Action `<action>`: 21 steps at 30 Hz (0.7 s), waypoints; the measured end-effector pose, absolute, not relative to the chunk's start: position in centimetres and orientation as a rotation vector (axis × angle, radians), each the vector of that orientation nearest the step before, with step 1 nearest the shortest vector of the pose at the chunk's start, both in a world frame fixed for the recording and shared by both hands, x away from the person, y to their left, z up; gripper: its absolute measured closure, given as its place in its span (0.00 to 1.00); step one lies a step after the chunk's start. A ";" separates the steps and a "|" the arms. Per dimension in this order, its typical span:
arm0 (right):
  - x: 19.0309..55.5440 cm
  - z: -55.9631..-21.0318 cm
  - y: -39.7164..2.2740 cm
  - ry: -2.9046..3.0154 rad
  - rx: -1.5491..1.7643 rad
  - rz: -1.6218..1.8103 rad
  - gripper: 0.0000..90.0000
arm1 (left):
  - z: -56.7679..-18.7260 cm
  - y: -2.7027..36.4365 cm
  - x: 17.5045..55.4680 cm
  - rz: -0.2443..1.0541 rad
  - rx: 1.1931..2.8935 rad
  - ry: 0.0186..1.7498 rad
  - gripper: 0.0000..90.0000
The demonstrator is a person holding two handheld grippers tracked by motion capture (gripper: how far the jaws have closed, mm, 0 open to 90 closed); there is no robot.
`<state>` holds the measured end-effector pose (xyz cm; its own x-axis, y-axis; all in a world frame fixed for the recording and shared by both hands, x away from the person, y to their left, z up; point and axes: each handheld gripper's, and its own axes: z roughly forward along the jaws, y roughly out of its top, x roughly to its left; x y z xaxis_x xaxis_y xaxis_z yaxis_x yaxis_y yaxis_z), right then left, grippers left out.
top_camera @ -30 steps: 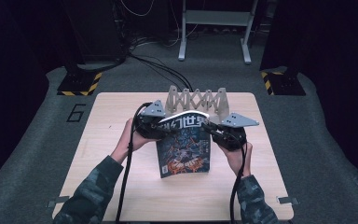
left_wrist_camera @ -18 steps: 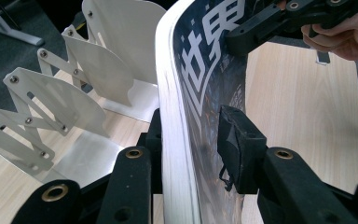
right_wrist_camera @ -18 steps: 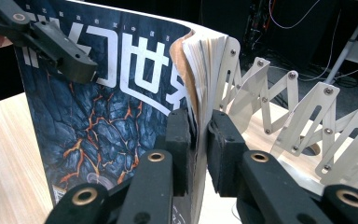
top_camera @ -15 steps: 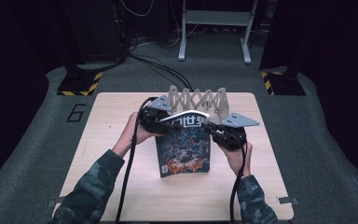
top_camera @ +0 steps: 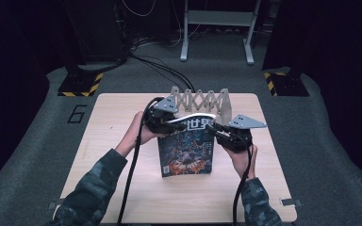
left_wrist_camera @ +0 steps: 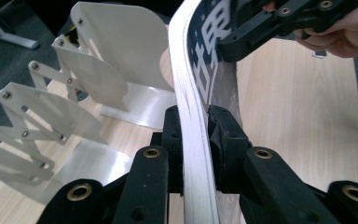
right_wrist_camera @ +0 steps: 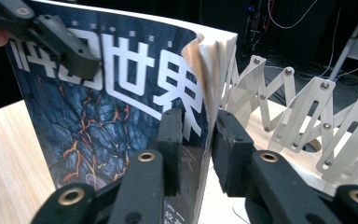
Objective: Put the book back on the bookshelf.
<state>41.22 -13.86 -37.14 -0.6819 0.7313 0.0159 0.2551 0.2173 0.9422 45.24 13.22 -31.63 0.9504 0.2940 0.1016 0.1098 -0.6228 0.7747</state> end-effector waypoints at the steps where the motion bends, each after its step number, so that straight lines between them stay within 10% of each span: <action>1: 41.2 -37.2 -14.0 2.064 0.908 1.468 0.79 | -31.6 13.1 45.1 0.272 2.242 0.274 0.87; 10: 41.3 -38.6 -15.3 2.079 0.978 1.440 0.68 | -31.4 12.5 44.5 0.279 2.256 0.242 0.89; 21: 41.6 -43.6 -17.3 2.024 1.172 1.314 0.30 | -31.4 12.6 44.2 0.293 2.253 0.248 0.89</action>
<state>41.63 -17.27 -43.55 -0.5346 0.8420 0.0719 0.4081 0.1827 0.8945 44.20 12.57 -31.38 0.9533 0.2738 0.1272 0.0801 -0.6357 0.7678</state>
